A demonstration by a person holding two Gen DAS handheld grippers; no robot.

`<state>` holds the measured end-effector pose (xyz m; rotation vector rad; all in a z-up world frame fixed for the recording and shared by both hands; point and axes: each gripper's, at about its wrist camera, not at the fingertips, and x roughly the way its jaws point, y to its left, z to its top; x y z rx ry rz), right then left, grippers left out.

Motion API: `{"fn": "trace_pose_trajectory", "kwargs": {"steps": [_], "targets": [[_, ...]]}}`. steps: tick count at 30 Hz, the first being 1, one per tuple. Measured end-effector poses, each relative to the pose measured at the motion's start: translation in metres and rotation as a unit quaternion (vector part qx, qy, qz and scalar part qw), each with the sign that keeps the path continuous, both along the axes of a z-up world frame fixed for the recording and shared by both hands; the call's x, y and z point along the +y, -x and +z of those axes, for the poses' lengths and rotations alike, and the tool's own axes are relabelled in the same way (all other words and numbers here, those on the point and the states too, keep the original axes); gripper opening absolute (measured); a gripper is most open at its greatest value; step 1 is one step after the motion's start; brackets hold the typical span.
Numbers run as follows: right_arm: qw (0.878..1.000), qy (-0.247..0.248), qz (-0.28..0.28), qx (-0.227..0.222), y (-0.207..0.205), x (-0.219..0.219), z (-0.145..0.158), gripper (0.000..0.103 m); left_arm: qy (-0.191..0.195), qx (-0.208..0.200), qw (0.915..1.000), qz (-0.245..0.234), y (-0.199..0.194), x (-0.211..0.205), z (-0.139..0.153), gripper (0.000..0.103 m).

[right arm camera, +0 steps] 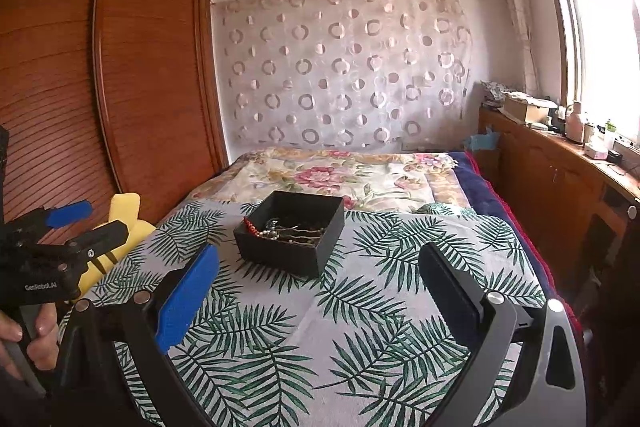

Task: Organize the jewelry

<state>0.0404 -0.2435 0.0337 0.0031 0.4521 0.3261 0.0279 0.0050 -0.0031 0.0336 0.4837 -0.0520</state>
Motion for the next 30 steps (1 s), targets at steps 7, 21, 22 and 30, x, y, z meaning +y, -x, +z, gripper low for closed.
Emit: {"fn": "trace_pose_trajectory", "kwargs": {"steps": [7,21,22,30], "targets": [[1.000,-0.003,-0.009,0.002,-0.0001,-0.0039,-0.0015,0.100,0.001,-0.003,1.0000,-0.001,0.0024,-0.0017,-0.0012,0.095],[1.000,-0.005,-0.011,0.003,-0.0015,-0.0072,-0.0013,0.100,0.003,-0.010,0.9999,0.006,0.0046,-0.0040,0.0036,0.095],[1.000,-0.006,-0.011,0.002,-0.0015,-0.0073,-0.0009,0.100,0.004,-0.011,0.9999,0.006,0.0047,-0.0044,0.0041,0.095],[1.000,-0.006,-0.011,0.003,-0.0014,-0.0074,-0.0012,0.100,0.001,-0.015,0.9999,0.006,0.0056,-0.0028,0.0071,0.095]]}}
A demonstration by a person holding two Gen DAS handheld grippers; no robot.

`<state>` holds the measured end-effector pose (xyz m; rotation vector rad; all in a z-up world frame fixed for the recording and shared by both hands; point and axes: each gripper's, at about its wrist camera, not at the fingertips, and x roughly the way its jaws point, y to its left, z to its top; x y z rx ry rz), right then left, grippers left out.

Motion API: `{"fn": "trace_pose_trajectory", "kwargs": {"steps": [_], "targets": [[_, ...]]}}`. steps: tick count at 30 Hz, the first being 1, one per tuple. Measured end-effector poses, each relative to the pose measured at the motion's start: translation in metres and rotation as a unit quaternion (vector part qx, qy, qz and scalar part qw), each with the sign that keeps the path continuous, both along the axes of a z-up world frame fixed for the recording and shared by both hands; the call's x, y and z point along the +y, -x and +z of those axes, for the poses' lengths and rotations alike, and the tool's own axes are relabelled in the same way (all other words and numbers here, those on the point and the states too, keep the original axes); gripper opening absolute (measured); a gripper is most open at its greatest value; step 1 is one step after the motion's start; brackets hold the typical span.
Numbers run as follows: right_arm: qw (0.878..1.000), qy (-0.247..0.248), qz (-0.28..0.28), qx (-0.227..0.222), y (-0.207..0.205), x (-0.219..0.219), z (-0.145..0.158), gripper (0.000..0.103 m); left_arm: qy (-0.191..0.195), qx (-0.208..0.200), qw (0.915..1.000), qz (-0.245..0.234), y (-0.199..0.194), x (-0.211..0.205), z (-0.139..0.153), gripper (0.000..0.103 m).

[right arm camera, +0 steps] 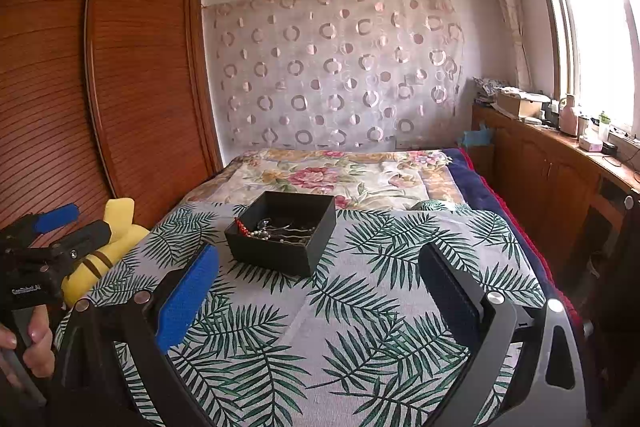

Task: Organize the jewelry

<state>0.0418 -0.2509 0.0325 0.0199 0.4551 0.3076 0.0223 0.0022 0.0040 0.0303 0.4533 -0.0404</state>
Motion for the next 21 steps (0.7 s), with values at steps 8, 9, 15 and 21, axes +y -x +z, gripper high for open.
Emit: {"fn": "trace_pose_trajectory", "kwargs": {"steps": [8,9,15,21], "targets": [[1.000,-0.001,-0.001,0.000,-0.0003,-0.0006,-0.0002,0.100,0.001,-0.005,1.0000,-0.001,0.0025,-0.0008,0.0033,0.095],[1.000,-0.001,-0.001,-0.001,-0.0005,-0.0007,-0.0001,0.100,0.001,-0.006,1.0000,-0.001,0.0034,-0.0008,0.0036,0.095],[1.000,-0.001,-0.001,0.000,-0.0003,-0.0005,-0.0003,0.100,0.001,-0.008,1.0000,-0.001,0.0028,-0.0020,0.0049,0.095],[1.000,-0.001,-0.002,-0.001,-0.0004,-0.0007,-0.0007,0.100,0.001,-0.009,1.0000,0.000,0.0035,-0.0021,0.0061,0.095]]}}
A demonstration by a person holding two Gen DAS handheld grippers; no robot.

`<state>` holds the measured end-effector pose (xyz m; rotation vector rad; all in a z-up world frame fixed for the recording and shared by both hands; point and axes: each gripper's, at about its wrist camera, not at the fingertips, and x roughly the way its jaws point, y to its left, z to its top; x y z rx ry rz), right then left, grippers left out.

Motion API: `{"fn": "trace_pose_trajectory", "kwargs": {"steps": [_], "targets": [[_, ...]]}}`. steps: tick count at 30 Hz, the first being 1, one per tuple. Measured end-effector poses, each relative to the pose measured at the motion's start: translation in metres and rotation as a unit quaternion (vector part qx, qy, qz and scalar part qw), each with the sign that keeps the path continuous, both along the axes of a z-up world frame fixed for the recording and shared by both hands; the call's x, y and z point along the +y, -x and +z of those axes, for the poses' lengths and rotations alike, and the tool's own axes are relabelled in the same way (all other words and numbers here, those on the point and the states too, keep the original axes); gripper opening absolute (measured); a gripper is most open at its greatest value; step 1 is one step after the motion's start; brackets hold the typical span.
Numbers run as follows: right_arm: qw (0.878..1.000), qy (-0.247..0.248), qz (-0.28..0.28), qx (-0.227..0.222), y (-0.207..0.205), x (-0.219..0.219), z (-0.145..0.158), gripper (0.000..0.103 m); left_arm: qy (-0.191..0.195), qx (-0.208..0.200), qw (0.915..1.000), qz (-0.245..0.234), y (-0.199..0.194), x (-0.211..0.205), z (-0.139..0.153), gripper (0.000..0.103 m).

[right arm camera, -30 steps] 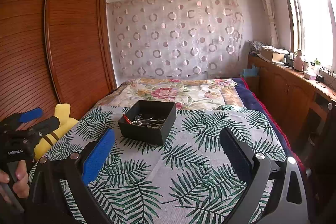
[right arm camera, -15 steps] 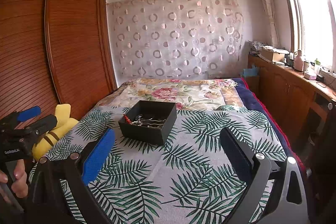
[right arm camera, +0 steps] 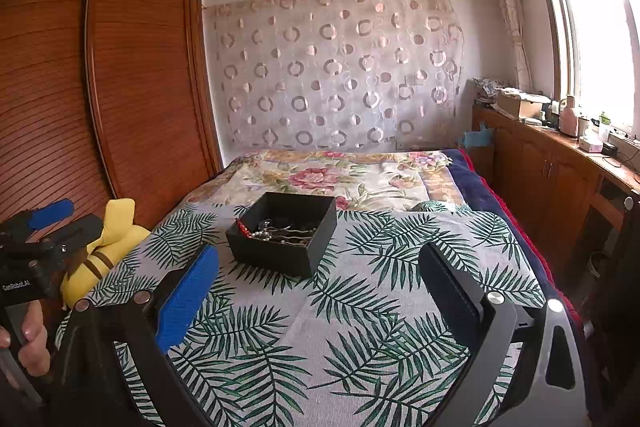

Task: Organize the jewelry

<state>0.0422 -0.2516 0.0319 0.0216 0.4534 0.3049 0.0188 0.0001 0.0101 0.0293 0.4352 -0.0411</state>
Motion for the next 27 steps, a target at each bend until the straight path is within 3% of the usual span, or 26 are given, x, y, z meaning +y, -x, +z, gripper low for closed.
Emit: {"fn": "trace_pose_trajectory", "kwargs": {"steps": [27], "targets": [[1.000,-0.001,0.004,0.001,0.0002,0.0080,-0.0005,0.100,0.004,0.001,1.0000,0.002,-0.0009,0.0039,0.0027,0.095]]}}
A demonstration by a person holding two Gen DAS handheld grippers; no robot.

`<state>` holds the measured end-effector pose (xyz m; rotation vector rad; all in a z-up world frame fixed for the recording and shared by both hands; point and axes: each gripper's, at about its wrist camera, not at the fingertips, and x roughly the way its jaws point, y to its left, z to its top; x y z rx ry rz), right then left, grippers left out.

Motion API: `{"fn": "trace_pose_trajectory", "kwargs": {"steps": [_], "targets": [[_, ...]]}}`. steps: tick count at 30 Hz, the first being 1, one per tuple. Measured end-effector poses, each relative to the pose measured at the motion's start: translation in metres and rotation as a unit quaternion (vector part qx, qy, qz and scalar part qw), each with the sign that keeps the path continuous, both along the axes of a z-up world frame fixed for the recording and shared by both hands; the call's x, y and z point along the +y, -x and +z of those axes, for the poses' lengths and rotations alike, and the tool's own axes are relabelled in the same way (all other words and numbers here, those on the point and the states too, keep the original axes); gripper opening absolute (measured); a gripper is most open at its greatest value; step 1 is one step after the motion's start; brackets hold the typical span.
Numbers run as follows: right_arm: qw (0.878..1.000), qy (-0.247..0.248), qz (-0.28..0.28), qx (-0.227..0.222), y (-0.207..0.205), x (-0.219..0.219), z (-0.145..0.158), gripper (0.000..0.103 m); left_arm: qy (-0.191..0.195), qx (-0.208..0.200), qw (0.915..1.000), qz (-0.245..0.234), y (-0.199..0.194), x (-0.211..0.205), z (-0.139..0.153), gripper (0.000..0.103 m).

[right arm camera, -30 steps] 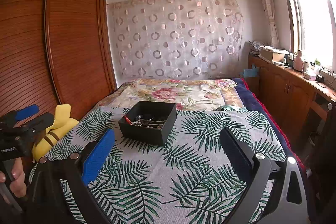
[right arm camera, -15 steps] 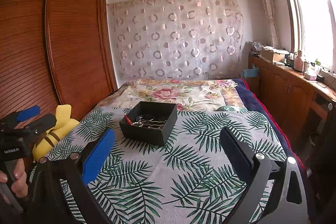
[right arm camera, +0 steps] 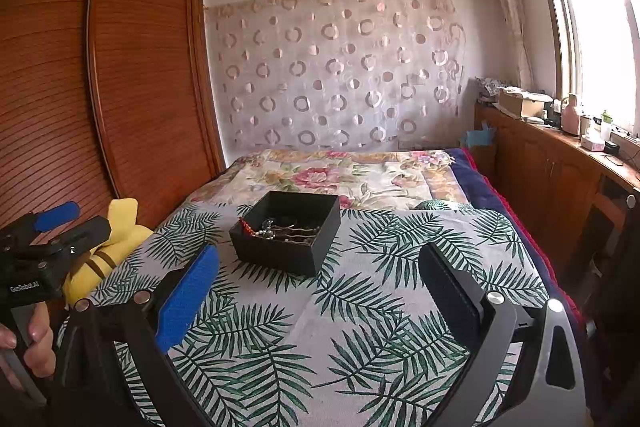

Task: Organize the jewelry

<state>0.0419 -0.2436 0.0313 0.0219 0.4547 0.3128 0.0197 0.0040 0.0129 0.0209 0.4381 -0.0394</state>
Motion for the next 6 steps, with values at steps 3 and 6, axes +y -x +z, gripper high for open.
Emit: {"fn": "trace_pose_trajectory", "kwargs": {"steps": [3,6], "targets": [[1.000,0.000,0.001,0.000,0.0008,0.0022,-0.0008,0.100,0.001,0.001,1.0000,0.002,0.0002,0.0003,-0.0010,0.095],[1.000,0.000,0.001,0.000,0.0007,0.0033,-0.0010,0.100,0.001,0.001,1.0000,0.004,-0.0007,0.0012,-0.0017,0.095]]}}
